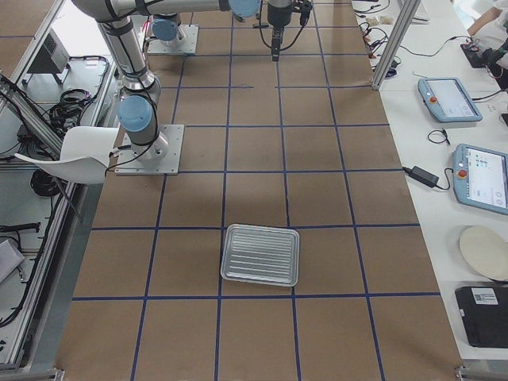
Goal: Place bearing gear from tray to pile
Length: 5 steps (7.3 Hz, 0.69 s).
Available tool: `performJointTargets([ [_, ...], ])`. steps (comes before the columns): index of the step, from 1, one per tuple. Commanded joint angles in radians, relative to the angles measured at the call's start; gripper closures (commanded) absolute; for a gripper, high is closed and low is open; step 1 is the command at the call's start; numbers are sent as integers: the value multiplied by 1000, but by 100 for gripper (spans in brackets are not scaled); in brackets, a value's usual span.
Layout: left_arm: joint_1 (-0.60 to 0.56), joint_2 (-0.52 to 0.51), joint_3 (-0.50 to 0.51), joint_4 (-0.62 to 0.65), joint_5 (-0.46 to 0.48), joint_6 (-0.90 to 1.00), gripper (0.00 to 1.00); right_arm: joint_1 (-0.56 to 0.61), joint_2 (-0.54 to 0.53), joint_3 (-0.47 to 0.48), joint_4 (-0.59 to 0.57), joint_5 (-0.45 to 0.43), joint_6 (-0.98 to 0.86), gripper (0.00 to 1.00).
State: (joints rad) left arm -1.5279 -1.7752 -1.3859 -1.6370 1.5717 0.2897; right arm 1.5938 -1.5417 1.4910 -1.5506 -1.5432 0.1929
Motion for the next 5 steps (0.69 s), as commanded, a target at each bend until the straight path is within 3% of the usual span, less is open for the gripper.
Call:
performJointTargets([
  [1,-58,72,-79,-16,-10,-24,0,-1,0,0,-2,0,-3,0],
  [3,-57,152,-166,-6,-6,-46,0,-2,0,0,0,0,0,0],
  [5,-38,201,-170,-9,-10,-56,0,0,0,0,-2,-2,0,0],
])
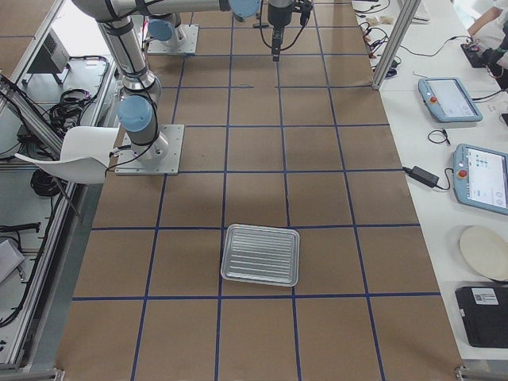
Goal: Place bearing gear from tray to pile
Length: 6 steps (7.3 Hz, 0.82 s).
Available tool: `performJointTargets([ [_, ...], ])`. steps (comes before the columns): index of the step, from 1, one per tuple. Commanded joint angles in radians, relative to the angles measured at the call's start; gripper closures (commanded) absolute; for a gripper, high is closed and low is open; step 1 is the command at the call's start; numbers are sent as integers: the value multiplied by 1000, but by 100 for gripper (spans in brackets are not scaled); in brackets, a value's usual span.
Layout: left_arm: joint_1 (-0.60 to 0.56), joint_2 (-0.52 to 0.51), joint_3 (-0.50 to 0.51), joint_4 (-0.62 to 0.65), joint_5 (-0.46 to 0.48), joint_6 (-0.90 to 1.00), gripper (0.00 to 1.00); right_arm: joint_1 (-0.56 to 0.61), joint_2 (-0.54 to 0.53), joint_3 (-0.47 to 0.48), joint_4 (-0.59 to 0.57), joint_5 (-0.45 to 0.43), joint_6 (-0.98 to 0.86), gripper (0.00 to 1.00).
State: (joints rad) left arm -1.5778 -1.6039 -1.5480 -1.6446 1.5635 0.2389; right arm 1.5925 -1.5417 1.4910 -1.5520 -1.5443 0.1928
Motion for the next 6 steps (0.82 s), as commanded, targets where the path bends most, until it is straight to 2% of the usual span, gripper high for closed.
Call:
performJointTargets([
  [1,33,42,-14,-9,-5,-9,0,0,0,0,0,0,1,0],
  [6,58,91,-66,-3,3,-15,0,0,0,0,0,1,1,0],
])
